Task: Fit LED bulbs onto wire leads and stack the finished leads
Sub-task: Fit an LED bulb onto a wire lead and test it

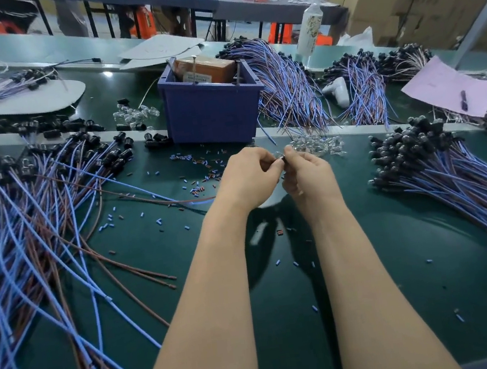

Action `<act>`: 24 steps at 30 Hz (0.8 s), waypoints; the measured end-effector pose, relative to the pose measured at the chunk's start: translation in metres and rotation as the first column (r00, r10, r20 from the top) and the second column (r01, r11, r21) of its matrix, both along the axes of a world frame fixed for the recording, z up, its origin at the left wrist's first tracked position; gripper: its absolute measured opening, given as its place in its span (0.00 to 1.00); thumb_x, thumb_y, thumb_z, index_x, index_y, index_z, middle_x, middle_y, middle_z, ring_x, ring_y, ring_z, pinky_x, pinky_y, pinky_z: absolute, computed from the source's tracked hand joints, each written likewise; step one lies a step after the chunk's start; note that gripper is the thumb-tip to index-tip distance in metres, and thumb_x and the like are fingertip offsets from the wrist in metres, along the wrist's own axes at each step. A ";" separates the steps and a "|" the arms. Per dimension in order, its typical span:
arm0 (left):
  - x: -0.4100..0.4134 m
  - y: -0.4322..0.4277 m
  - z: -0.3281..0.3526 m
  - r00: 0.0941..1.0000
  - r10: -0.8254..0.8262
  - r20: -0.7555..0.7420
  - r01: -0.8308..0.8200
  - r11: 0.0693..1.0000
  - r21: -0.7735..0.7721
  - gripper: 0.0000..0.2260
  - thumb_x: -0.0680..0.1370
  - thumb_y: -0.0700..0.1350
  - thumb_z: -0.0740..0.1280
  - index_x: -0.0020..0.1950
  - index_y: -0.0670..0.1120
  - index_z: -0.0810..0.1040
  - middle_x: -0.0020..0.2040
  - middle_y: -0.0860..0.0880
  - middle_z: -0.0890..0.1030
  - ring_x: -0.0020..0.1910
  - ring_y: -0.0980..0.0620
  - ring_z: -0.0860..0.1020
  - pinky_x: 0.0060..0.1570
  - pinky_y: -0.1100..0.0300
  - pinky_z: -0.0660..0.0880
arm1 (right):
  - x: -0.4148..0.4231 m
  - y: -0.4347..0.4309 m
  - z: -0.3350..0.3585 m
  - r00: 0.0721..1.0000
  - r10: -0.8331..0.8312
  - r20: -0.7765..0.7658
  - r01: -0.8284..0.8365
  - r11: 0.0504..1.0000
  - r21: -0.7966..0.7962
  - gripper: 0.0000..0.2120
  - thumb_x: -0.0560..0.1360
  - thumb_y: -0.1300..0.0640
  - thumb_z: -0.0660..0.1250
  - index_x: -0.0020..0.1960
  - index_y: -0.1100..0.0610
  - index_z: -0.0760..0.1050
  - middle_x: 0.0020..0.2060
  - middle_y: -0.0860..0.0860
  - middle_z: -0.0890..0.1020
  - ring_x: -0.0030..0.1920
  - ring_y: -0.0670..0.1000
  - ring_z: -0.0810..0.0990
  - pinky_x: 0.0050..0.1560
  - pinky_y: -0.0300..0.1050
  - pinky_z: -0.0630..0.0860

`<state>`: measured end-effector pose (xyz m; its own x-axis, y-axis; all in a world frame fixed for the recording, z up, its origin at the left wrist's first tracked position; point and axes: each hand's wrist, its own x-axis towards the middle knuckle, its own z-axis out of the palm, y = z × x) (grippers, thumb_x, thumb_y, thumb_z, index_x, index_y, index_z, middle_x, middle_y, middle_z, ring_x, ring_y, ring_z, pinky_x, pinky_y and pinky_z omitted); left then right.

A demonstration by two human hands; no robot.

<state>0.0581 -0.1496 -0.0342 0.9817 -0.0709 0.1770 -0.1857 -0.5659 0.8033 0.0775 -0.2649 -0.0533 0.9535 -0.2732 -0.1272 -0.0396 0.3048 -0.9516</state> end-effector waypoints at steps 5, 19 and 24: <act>0.001 0.019 0.002 0.985 0.168 0.027 -0.165 0.982 -0.091 0.08 0.76 0.47 0.66 0.46 0.44 0.81 0.42 0.48 0.84 0.44 0.49 0.80 0.46 0.58 0.76 | 0.005 -0.038 0.002 0.940 -0.341 -0.023 0.341 0.940 -0.004 0.14 0.79 0.59 0.61 0.35 0.56 0.68 0.25 0.48 0.68 0.17 0.40 0.63 0.19 0.32 0.59; 0.005 0.005 -0.011 0.960 0.279 -0.035 -0.281 0.940 -0.194 0.09 0.79 0.48 0.63 0.52 0.46 0.80 0.45 0.50 0.79 0.47 0.52 0.75 0.46 0.64 0.67 | 0.009 -0.011 -0.007 0.998 -0.060 -0.033 -0.017 0.250 -0.968 0.15 0.78 0.58 0.60 0.63 0.51 0.76 0.64 0.52 0.75 0.65 0.58 0.68 0.67 0.54 0.63; 0.004 0.005 -0.011 0.967 0.251 -0.050 -0.256 0.954 -0.158 0.10 0.79 0.47 0.64 0.58 0.48 0.79 0.52 0.49 0.82 0.56 0.48 0.76 0.58 0.58 0.71 | 0.008 -0.007 -0.013 0.997 -0.072 0.019 0.035 0.227 -0.973 0.11 0.78 0.60 0.60 0.54 0.54 0.80 0.56 0.55 0.78 0.59 0.58 0.73 0.61 0.53 0.68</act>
